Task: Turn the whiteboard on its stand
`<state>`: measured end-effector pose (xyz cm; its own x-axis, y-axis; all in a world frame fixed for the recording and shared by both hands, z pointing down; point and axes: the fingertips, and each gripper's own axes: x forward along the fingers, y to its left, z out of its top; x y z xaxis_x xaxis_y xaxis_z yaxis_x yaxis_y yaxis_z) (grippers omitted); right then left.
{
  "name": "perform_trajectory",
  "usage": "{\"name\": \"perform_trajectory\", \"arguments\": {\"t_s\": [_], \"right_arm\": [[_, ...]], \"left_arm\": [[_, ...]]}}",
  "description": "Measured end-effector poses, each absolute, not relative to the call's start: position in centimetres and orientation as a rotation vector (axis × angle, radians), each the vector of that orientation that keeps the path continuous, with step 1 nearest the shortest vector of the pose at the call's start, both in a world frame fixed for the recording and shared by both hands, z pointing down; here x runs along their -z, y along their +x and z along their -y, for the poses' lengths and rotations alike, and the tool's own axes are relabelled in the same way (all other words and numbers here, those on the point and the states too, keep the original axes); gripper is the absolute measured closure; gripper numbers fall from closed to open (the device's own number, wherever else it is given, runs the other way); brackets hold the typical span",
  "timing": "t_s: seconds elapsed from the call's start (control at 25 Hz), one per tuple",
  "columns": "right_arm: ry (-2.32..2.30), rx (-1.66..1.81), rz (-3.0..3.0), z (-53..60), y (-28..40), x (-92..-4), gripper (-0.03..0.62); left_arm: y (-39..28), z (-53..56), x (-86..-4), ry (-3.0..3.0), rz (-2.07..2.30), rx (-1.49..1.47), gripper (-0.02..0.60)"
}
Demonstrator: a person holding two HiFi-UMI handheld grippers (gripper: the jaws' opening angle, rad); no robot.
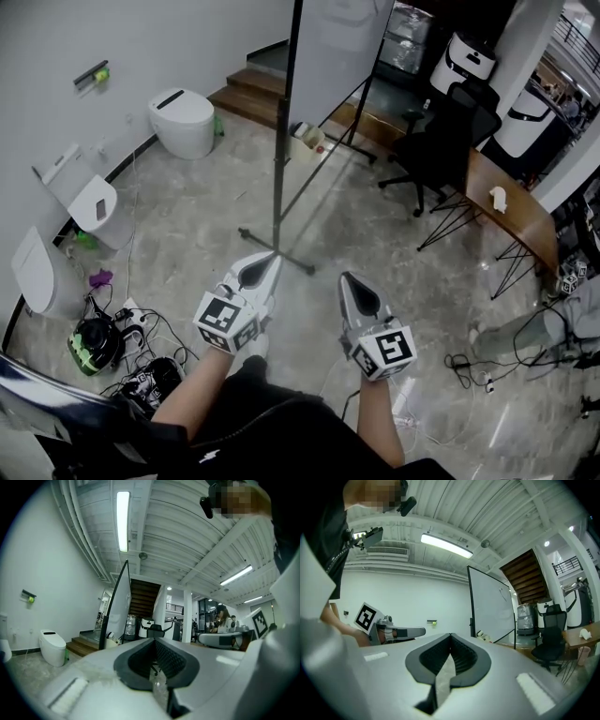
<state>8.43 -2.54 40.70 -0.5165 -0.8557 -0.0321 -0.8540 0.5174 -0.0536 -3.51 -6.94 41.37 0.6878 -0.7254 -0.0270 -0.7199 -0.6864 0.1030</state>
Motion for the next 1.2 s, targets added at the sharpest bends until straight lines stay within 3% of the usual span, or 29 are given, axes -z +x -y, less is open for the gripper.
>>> {"name": "perform_trajectory", "arguments": {"t_s": [1.2], "right_arm": [[-1.69, 0.087, -2.618, 20.4, 2.7, -41.1, 0.585]], "left_arm": [[-10.2, 28.0, -43.2, 2.786, 1.099, 0.098, 0.578]]}}
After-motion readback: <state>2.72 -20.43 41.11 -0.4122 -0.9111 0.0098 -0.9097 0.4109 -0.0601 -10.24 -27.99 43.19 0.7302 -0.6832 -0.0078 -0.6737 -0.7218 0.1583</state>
